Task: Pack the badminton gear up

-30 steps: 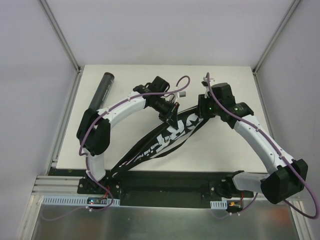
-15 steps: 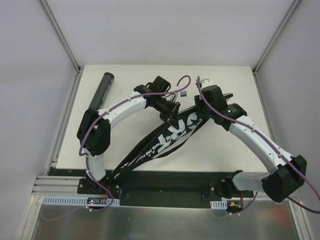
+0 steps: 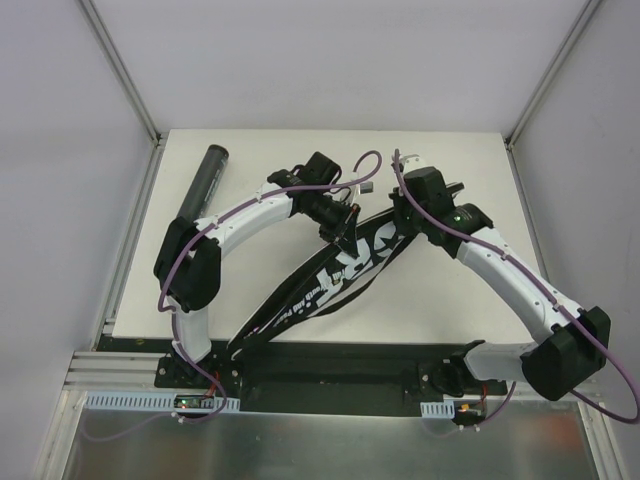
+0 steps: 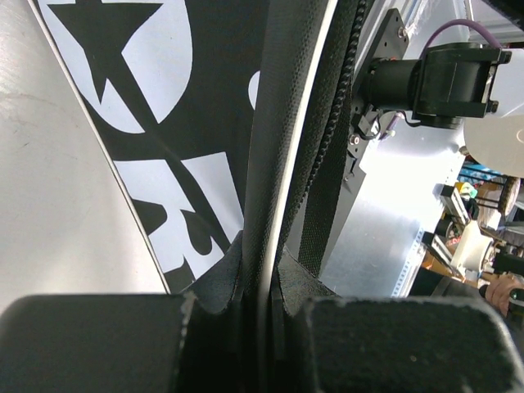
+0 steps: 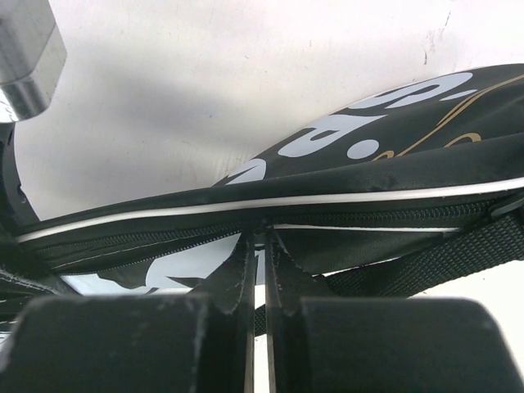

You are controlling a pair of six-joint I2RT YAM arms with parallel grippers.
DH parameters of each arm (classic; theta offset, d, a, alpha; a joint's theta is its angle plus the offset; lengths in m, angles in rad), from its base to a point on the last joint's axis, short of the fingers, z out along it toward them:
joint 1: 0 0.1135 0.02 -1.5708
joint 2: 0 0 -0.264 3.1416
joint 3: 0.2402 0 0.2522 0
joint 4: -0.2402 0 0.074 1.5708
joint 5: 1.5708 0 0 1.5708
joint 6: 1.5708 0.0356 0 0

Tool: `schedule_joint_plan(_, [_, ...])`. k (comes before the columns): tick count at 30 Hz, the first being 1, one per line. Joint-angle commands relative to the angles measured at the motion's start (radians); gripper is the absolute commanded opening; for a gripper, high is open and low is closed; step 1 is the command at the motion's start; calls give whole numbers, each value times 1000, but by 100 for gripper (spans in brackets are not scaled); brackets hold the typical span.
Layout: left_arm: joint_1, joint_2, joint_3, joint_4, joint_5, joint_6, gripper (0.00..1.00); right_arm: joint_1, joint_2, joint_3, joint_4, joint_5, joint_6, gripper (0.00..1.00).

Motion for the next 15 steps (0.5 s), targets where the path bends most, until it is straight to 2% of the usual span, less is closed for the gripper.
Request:
schedule_joint_plan(1, [-23, -34, 5, -57, 75, 2, 0, -9, 4, 28, 47, -32, -29, 1])
schedule_joint_plan(4, [-23, -29, 8, -57, 71, 5, 0, -11, -8, 36, 41, -100, -8, 1])
schedule_joint_plan(8, [-21, -9, 19, -57, 51, 10, 0, -8, -19, 39, 56, -352, 36, 1])
schedule_joint_plan(11, [-21, 14, 40, -63, 40, 16, 0, -8, -20, 27, 69, -483, 70, 1])
schedule_joint_plan(15, [-21, 46, 75, -66, 31, 16, 0, -8, -37, -33, 165, -617, 205, 1])
